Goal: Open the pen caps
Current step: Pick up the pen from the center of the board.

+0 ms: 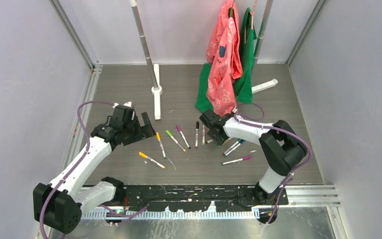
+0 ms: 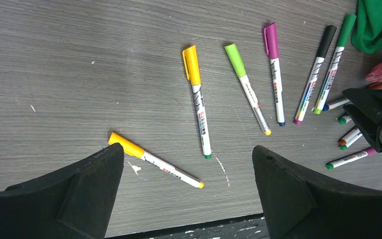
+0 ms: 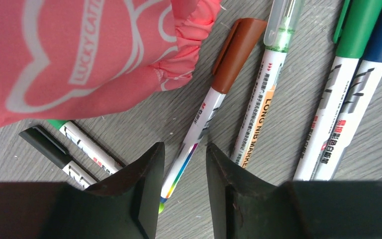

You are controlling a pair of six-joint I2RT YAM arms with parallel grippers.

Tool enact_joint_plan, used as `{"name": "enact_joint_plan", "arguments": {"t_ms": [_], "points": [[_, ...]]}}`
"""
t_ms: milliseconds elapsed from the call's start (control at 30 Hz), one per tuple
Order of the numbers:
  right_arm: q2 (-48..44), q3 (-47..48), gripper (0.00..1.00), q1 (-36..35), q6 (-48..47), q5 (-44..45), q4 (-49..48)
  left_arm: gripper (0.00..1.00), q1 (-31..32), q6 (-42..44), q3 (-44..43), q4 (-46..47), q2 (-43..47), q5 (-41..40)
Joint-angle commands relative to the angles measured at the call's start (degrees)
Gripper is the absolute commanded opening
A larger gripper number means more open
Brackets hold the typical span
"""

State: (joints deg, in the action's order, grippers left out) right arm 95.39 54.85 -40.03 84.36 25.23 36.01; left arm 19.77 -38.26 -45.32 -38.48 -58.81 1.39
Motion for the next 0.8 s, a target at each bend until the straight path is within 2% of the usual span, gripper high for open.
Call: {"name": "enact_joint_plan", "arguments": {"t_ms": [0, 167, 433, 767], "points": [[1.37, -1.32, 0.39, 0.54, 1.17, -1.06, -0.86, 1.0, 0.01, 1.26, -2.32, 0.8, -0.04, 0.66], [2.85, -1.25, 0.21, 1.22, 0.36, -2.44, -0.26, 1.0, 0.01, 1.07, -1.93, 0.56, 0.34, 0.25], [0.19, 0.76, 0.12, 1.21, -4.02, 0.82, 4.14, 1.0, 0.05, 0.33, -1.91, 0.41, 0.45, -0.24], [-10.51, 0.68, 0.01, -1.53, -10.4, 5.03, 9.47, 1.0, 0.01, -1.92, -4.69, 0.81, -2.73, 2.68]]}}
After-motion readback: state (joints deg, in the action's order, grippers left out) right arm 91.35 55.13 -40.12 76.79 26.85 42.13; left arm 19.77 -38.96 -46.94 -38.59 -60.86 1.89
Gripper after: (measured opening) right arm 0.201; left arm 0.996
